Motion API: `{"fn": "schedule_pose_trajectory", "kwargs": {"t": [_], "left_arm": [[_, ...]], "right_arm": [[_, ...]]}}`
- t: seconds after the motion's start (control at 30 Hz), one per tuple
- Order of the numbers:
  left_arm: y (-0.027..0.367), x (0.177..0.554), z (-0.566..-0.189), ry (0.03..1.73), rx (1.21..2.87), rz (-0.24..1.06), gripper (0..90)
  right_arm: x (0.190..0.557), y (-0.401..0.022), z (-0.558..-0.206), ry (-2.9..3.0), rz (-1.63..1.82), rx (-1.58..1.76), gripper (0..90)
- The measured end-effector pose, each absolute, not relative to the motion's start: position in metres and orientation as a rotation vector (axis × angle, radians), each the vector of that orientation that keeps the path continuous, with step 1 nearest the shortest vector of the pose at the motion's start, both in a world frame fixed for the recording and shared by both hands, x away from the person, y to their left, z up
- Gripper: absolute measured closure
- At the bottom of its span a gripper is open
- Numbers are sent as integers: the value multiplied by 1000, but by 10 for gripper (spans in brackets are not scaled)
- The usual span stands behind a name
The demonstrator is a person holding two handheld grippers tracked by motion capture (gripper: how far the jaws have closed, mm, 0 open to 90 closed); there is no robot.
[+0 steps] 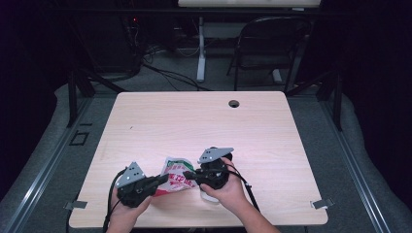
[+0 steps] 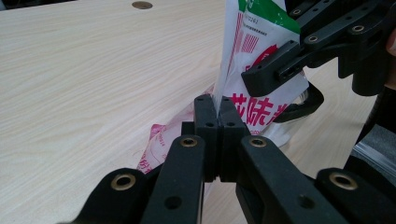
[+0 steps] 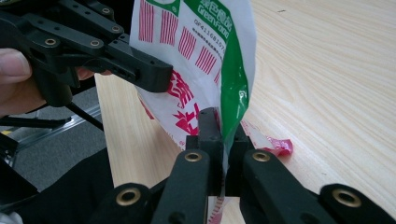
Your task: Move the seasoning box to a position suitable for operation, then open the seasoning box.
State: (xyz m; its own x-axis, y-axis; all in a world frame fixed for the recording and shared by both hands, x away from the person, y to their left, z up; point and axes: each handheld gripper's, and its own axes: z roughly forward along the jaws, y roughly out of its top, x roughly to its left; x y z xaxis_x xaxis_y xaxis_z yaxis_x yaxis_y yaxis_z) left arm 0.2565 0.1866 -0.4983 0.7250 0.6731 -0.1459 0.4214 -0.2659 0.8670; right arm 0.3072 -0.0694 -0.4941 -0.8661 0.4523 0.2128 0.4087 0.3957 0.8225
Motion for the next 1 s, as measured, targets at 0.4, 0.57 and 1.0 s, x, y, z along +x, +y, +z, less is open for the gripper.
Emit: {"fn": "schedule_pose_trajectory", "kwargs": {"t": [0.4, 0.57, 1.0], "left_arm": [[196, 260, -501, 861, 1882, 326, 711], [202, 262, -506, 875, 1885, 320, 587], [204, 266, -515, 848, 1903, 295, 471]], "right_arm": [[310, -67, -495, 2609, 1496, 763, 900], [311, -66, -492, 2601, 1489, 740, 900], [311, -70, -486, 2566, 1517, 736, 900]]}}
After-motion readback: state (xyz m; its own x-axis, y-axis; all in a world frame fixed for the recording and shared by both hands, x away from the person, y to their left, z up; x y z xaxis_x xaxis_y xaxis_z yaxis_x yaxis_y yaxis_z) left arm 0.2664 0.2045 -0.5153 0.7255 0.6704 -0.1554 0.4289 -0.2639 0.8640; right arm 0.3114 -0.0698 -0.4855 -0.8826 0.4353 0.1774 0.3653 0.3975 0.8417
